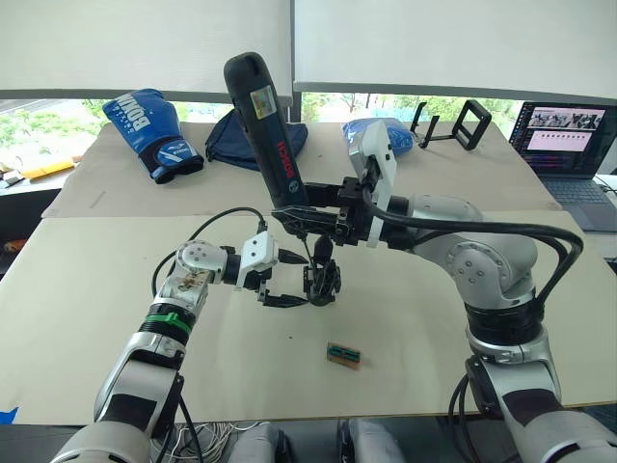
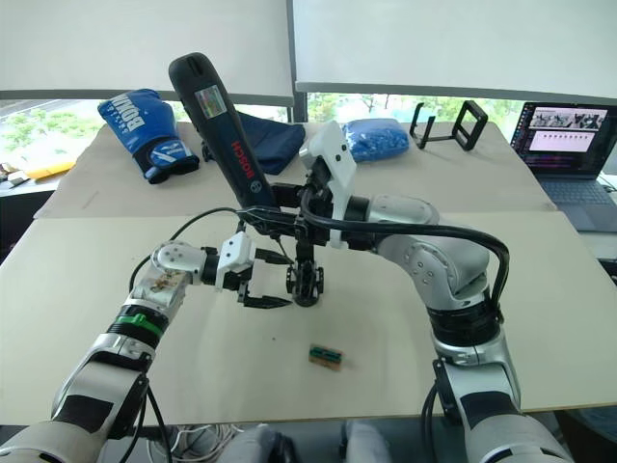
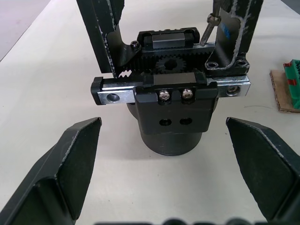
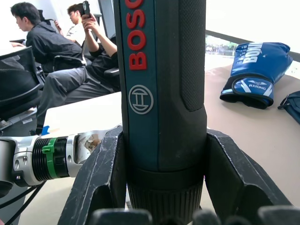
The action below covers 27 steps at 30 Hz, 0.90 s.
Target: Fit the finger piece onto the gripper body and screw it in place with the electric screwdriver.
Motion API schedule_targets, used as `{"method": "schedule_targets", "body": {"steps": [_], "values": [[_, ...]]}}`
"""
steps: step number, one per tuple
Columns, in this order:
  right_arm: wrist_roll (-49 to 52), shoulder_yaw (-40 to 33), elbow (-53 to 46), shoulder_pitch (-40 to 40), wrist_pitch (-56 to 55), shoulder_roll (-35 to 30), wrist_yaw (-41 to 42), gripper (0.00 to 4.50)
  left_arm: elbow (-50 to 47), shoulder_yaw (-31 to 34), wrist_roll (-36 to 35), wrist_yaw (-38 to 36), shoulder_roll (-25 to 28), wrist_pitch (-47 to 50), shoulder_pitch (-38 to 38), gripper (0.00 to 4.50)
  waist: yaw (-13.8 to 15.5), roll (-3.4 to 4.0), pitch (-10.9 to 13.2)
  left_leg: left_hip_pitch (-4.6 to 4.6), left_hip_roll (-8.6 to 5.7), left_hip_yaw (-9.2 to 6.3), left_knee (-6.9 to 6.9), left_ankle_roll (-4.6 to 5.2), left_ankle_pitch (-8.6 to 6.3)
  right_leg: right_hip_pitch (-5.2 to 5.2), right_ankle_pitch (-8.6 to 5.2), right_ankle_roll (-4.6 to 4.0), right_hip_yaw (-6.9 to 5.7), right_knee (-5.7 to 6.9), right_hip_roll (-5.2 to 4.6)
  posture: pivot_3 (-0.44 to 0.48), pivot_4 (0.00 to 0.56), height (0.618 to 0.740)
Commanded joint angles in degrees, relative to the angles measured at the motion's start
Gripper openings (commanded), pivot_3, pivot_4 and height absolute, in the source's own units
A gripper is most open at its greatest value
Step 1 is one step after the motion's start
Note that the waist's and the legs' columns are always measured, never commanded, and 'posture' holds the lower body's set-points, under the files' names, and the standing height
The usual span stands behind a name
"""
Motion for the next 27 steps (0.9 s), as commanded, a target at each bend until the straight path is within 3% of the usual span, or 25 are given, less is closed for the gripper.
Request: {"method": "schedule_targets", "body": {"steps": [1, 27], "values": [[1.8, -2.2, -3.0, -0.4, -0.2, 0.2, -0.2, 1.90, -1.3, 0.5, -0.2, 0.0, 0.4, -1.5, -1.2, 4.50, 0.0, 0.00, 0.0, 0.00, 0.00, 0.00, 0.00, 0.00, 0.00, 0.00, 0.00, 0.00, 0.00, 0.00, 0.00, 0.000, 0.150, 0.740], [1.4, -1.8, -3.0, 0.7, 0.3, 0.3, -0.1, 1.90, -1.6, 0.5, -0.3, -0.2, 0.4, -1.4, -1.0, 4.50, 0.0, 0.00, 0.0, 0.00, 0.00, 0.00, 0.00, 0.00, 0.00, 0.00, 0.00, 0.00, 0.00, 0.00, 0.00, 0.000, 0.150, 0.740]]}}
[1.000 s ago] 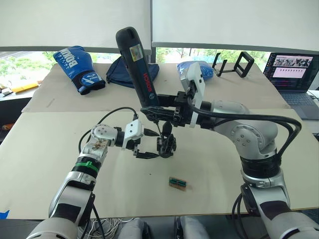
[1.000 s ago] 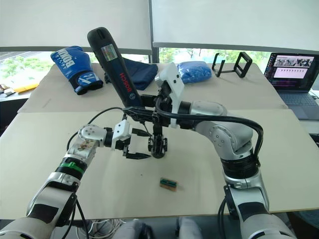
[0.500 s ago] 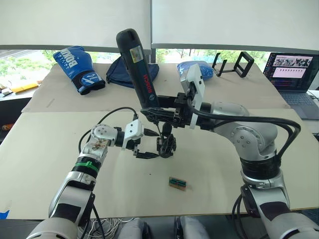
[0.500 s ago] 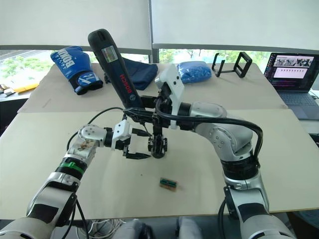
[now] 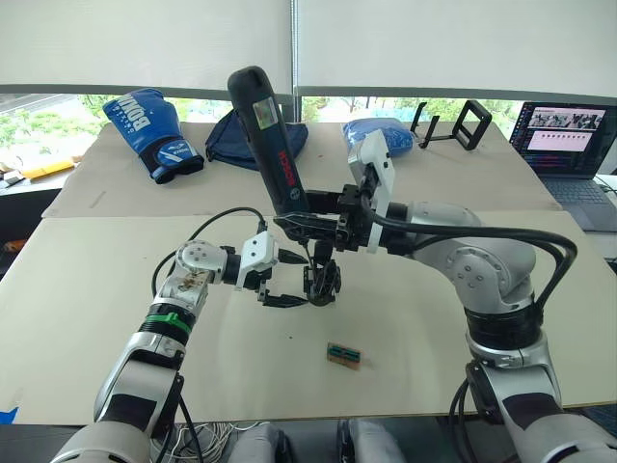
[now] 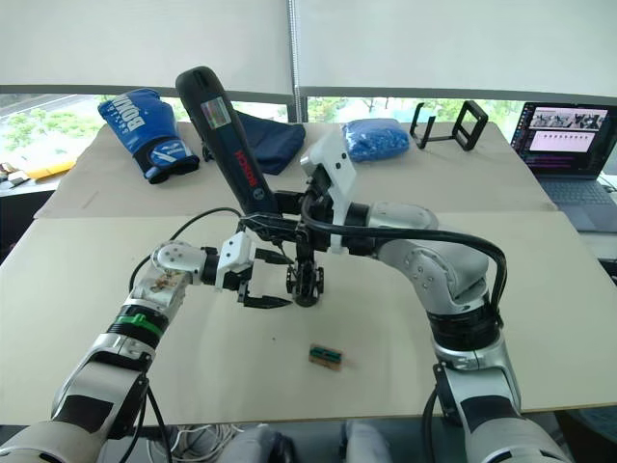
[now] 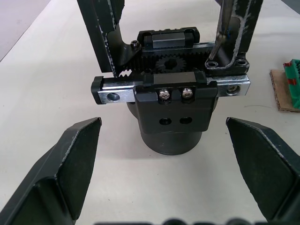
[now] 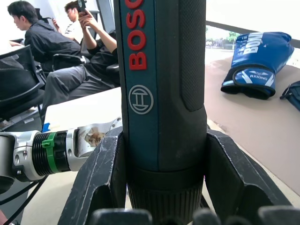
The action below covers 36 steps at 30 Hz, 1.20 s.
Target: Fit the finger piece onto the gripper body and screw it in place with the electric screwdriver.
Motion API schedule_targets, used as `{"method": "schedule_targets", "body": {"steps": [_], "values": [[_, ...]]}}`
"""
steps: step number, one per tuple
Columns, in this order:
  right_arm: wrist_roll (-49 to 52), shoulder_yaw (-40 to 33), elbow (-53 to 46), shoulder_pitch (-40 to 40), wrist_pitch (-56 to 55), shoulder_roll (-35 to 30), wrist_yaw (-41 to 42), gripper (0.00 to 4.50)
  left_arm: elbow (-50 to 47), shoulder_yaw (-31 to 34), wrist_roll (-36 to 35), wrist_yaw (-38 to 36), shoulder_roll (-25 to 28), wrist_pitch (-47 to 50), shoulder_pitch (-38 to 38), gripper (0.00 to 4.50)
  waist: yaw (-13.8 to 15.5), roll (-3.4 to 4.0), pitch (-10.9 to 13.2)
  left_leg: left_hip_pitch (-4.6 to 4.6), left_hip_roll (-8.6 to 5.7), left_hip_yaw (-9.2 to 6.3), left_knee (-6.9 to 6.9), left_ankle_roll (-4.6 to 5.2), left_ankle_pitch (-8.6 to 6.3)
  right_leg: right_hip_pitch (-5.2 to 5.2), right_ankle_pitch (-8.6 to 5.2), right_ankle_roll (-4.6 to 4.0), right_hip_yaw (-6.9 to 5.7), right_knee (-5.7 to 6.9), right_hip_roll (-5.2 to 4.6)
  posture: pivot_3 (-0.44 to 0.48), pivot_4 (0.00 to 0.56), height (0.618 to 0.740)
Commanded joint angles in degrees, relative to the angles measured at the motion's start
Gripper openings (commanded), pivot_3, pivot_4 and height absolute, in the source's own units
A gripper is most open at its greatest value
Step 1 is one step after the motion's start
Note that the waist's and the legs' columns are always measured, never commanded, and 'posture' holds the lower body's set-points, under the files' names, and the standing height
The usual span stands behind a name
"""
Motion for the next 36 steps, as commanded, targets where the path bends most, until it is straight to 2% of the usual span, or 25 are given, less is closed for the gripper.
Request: {"method": "schedule_targets", "body": {"steps": [1, 36], "values": [[1.4, -1.8, -2.7, -1.2, -0.8, 0.1, 0.3, 1.90, -1.6, 0.5, -0.3, -0.2, 0.4, -1.3, -1.0, 4.50, 0.0, 0.00, 0.0, 0.01, 0.00, 0.00, 0.00, 0.00, 0.00, 0.00, 0.00, 0.00, 0.00, 0.00, 0.00, 0.000, 0.150, 0.740], [0.2, -1.8, -1.0, -2.3, -1.8, 0.5, 1.1, 1.90, -2.0, 0.5, -0.4, -0.2, 0.4, -1.3, -0.7, 4.50, 0.0, 0.00, 0.0, 0.00, 0.00, 0.00, 0.00, 0.00, 0.00, 0.00, 0.00, 0.00, 0.00, 0.00, 0.00, 0.000, 0.150, 0.740]]}}
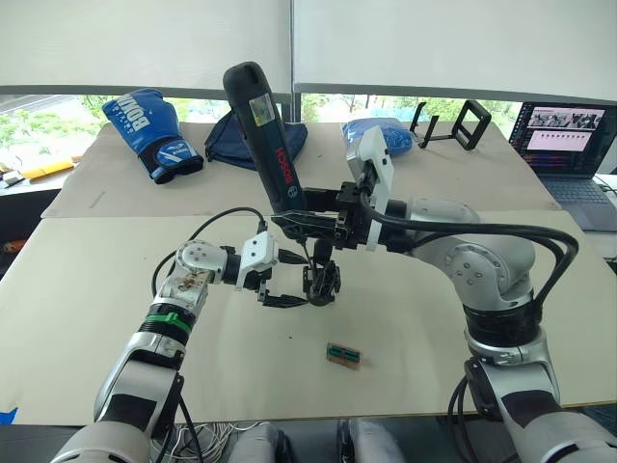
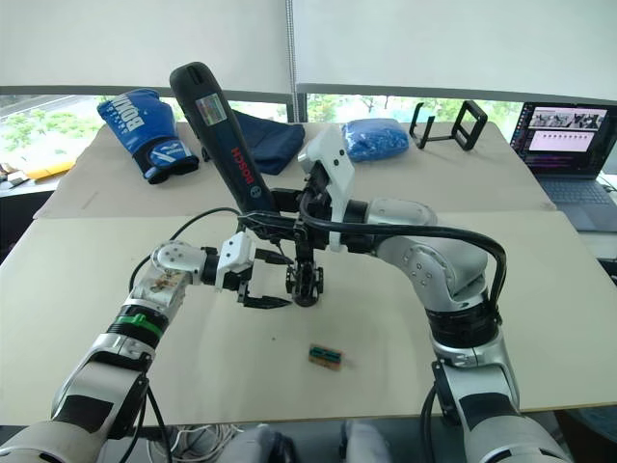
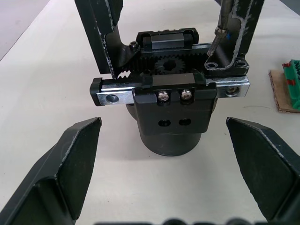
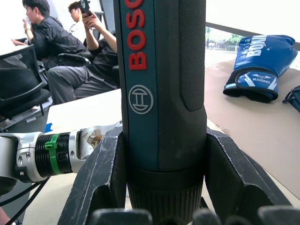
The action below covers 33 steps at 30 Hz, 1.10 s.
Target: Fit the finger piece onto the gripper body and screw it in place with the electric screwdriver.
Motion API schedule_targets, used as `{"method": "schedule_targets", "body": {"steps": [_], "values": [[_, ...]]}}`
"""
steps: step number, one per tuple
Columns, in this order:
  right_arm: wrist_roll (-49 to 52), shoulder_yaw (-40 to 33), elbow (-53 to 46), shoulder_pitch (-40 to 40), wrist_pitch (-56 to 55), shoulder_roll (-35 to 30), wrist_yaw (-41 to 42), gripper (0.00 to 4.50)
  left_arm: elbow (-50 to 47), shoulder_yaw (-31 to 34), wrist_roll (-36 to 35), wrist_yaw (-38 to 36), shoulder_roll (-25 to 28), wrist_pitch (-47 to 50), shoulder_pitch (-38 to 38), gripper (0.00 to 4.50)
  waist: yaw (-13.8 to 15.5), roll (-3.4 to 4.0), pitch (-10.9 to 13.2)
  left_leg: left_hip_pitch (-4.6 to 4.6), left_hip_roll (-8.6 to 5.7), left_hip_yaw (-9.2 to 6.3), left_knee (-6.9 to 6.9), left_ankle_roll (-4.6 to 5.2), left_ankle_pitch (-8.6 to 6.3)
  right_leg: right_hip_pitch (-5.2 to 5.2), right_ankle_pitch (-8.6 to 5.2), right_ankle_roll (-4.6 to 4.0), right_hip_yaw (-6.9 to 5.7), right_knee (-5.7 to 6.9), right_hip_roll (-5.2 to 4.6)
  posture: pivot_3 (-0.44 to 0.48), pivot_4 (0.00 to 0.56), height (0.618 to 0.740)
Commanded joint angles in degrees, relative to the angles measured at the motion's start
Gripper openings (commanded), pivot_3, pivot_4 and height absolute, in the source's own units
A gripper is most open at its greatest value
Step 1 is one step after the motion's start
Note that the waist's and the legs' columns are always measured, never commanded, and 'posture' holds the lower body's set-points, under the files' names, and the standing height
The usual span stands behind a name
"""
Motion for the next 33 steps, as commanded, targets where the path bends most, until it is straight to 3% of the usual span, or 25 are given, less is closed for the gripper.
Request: {"method": "schedule_targets", "body": {"steps": [1, 33], "values": [[0.5, -1.8, -1.5, -0.6, -1.9, 0.3, 0.2, 1.90, -2.0, 0.5, -0.4, -0.1, 0.5, -1.2, -0.7, 4.50, 0.0, 0.00, 0.0, 0.00, 0.00, 0.00, 0.00, 0.00, 0.00, 0.00, 0.00, 0.00, 0.00, 0.00, 0.00, 0.000, 0.150, 0.740], [-2.5, -1.2, -0.3, 1.5, -4.8, 1.1, 1.2, 1.90, -3.2, 0.2, -0.3, 0.3, 0.1, -0.8, 0.6, 4.50, 0.0, 0.00, 0.0, 0.00, 0.00, 0.00, 0.00, 0.00, 0.00, 0.00, 0.00, 0.00, 0.00, 0.00, 0.00, 0.000, 0.150, 0.740]]}}
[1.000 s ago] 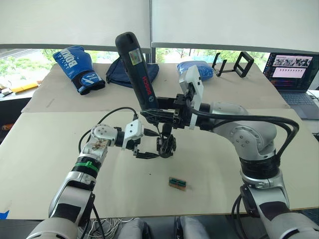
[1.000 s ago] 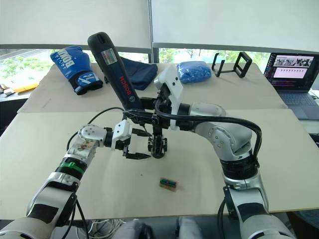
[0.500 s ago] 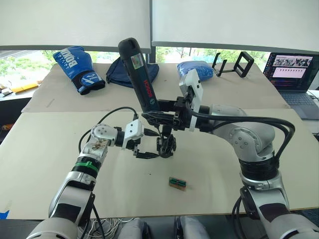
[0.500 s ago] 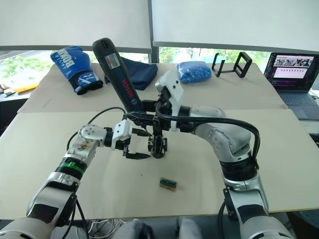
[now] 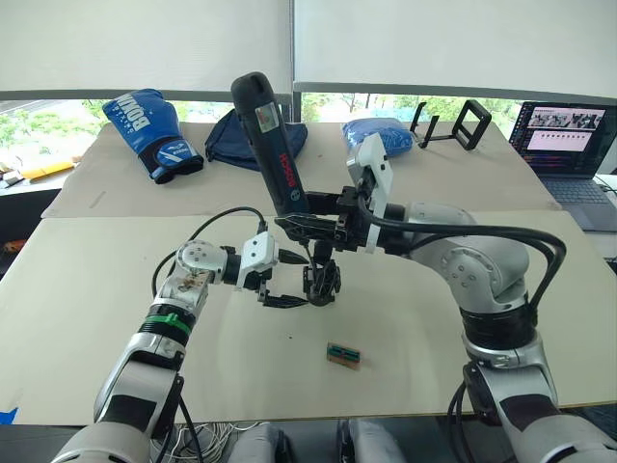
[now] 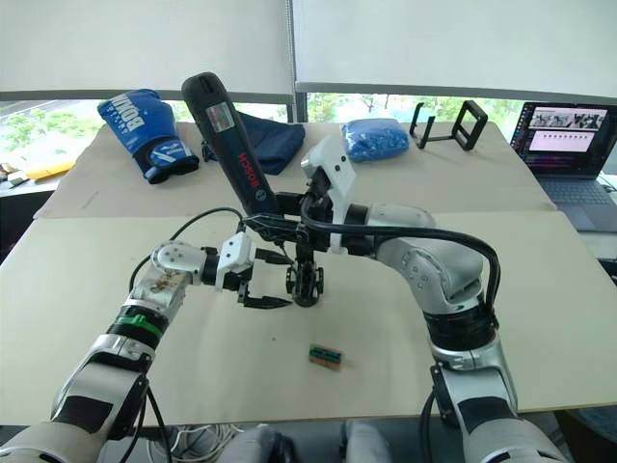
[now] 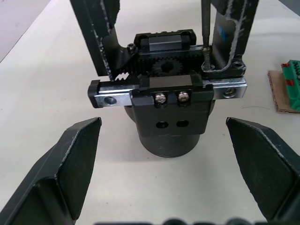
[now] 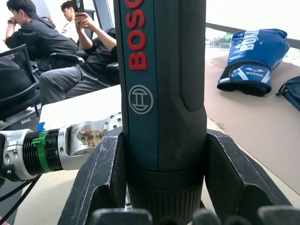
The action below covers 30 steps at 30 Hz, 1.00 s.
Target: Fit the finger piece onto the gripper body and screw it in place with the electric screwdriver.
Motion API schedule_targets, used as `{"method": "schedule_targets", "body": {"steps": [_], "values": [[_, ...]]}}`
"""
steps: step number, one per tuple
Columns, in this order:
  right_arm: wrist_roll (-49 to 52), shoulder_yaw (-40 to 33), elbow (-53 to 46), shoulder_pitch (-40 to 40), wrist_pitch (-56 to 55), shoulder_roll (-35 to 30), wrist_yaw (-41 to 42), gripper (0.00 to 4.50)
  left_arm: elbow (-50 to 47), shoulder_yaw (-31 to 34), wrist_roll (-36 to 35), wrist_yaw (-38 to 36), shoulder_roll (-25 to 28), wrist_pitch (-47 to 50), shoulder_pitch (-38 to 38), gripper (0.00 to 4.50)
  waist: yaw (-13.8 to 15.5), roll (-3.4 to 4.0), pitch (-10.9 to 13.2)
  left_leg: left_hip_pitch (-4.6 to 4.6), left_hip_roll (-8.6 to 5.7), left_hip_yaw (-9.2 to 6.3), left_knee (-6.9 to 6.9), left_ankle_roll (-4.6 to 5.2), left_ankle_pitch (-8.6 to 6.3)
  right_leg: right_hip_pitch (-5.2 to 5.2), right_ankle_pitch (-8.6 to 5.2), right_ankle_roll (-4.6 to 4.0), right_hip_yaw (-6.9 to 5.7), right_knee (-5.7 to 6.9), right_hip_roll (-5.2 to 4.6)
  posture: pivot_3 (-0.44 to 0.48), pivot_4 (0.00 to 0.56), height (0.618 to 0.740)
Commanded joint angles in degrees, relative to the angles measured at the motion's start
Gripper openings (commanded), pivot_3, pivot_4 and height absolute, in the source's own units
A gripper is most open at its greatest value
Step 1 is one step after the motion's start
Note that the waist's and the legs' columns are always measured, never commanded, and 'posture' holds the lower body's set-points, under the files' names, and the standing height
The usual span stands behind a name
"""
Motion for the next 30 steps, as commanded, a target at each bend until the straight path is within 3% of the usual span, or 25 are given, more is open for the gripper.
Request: {"method": "schedule_targets", "body": {"steps": [1, 14, 30], "values": [[0.1, -1.5, -1.6, -0.1, -3.0, 0.5, 0.3, 1.90, -2.1, 0.2, -0.3, 0.2, 0.1, -0.8, 0.0, 4.50, 0.0, 0.00, 0.0, 0.00, 0.00, 0.00, 0.00, 0.00, 0.00, 0.00, 0.00, 0.00, 0.00, 0.00, 0.00, 0.000, 0.150, 0.740], [1.5, -2.2, -3.4, 0.7, -1.7, 1.6, -1.4, 1.90, 0.4, -0.6, 1.0, 1.1, -0.9, -1.7, -0.6, 4.50, 0.0, 0.00, 0.0, 0.00, 0.00, 0.00, 0.00, 0.00, 0.00, 0.00, 0.00, 0.00, 0.00, 0.00, 0.00, 0.000, 0.150, 0.740], [-0.6, -2.5, -6.5, 6.5, -8.8, 0.0, -0.2, 1.90, 7.7, -0.9, 2.8, 7.2, -7.5, -3.2, -1.4, 4.50, 0.1, 0.00, 0.0, 0.01, -0.02, -0.01, 0.00, 0.00, 0.00, 0.02, 0.00, 0.00, 0.00, -0.02, -0.01, 0.000, 0.150, 0.740]]}}
